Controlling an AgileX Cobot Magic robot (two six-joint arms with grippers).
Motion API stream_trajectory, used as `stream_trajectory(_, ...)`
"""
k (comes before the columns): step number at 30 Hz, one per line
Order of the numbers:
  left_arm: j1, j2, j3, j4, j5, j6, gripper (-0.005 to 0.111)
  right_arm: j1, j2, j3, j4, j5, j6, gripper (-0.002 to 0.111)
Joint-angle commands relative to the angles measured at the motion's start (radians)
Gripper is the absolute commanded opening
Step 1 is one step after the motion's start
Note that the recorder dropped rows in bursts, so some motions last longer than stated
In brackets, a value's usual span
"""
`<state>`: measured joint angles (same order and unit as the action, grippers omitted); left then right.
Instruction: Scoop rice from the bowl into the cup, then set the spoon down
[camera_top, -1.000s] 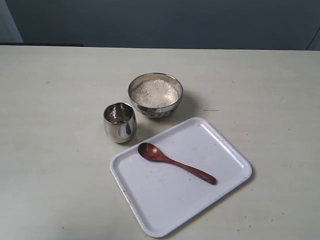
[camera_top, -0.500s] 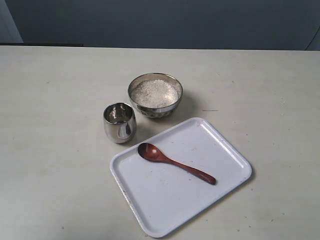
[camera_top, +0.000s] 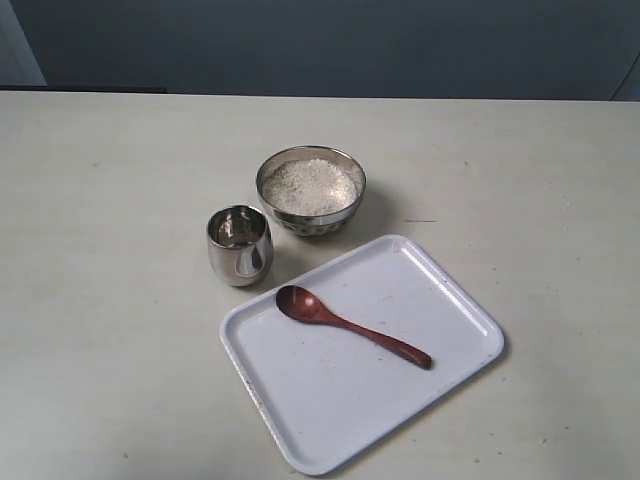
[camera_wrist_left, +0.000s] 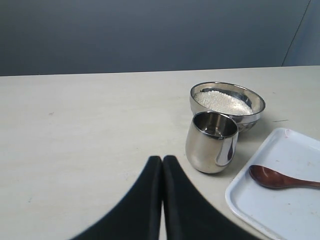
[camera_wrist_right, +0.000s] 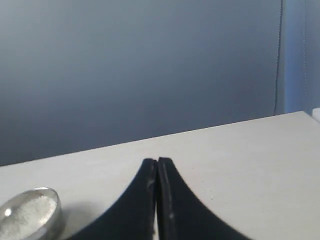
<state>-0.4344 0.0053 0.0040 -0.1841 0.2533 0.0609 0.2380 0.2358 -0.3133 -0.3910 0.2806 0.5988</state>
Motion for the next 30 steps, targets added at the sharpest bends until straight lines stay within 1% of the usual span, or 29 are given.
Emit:
stream_trajectory(1, -0.006, -0.005, -0.004, 0.002, -0.013, -0.007, 0.001, -0.084, -0.01, 0.139, 0.129, -0.281, 0.004, 0.0)
stream_trajectory(3, -0.006, -0.005, -0.004, 0.002, -0.013, -0.007, 0.001, -0.103, -0.01, 0.197, 0.142, -0.391, 0.006, 0.0)
stream_trajectory(6, -0.006, -0.005, -0.004, 0.002, -0.013, -0.007, 0.001, -0.113, -0.01, 0.262, 0.135, -0.507, 0.007, 0.0)
stream_trajectory(9, -0.006, -0.005, -0.004, 0.002, -0.013, -0.007, 0.001, -0.125, -0.012, 0.312, 0.087, -0.576, 0.016, 0.0)
stream_trajectory(12, -0.006, -0.005, -0.004, 0.002, -0.013, -0.007, 0.001, -0.165, -0.017, 0.313, -0.006, -0.612, 0.054, 0.0)
stream_trajectory(16, -0.006, -0.005, -0.004, 0.002, -0.013, -0.007, 0.001, -0.174, -0.06, 0.313, -0.079, -0.537, 0.083, 0.0)
stream_trajectory(19, -0.006, -0.005, -0.004, 0.002, -0.013, -0.007, 0.001, -0.163, -0.123, 0.313, -0.082, -0.426, 0.083, 0.0)
stream_trajectory(21, -0.006, -0.005, -0.004, 0.002, -0.013, -0.007, 0.001, -0.15, -0.164, 0.313, -0.067, -0.329, 0.084, 0.0)
stream_trajectory(23, -0.006, -0.005, -0.004, 0.002, -0.013, -0.007, 0.001, -0.14, -0.187, 0.313, -0.036, -0.271, 0.087, 0.0)
stream_trajectory(26, -0.006, -0.005, -0.004, 0.002, -0.013, -0.007, 0.001, -0.137, -0.202, 0.313, 0.005, -0.236, 0.087, 0.0)
stream_trajectory(29, -0.006, -0.005, -0.004, 0.002, -0.013, -0.007, 0.001, -0.137, -0.202, 0.313, 0.011, -0.245, 0.087, 0.0)
stream_trajectory(30, -0.006, -0.005, -0.004, 0.002, -0.013, -0.007, 0.001, -0.137, -0.202, 0.313, 0.06, -0.245, 0.057, 0.0)
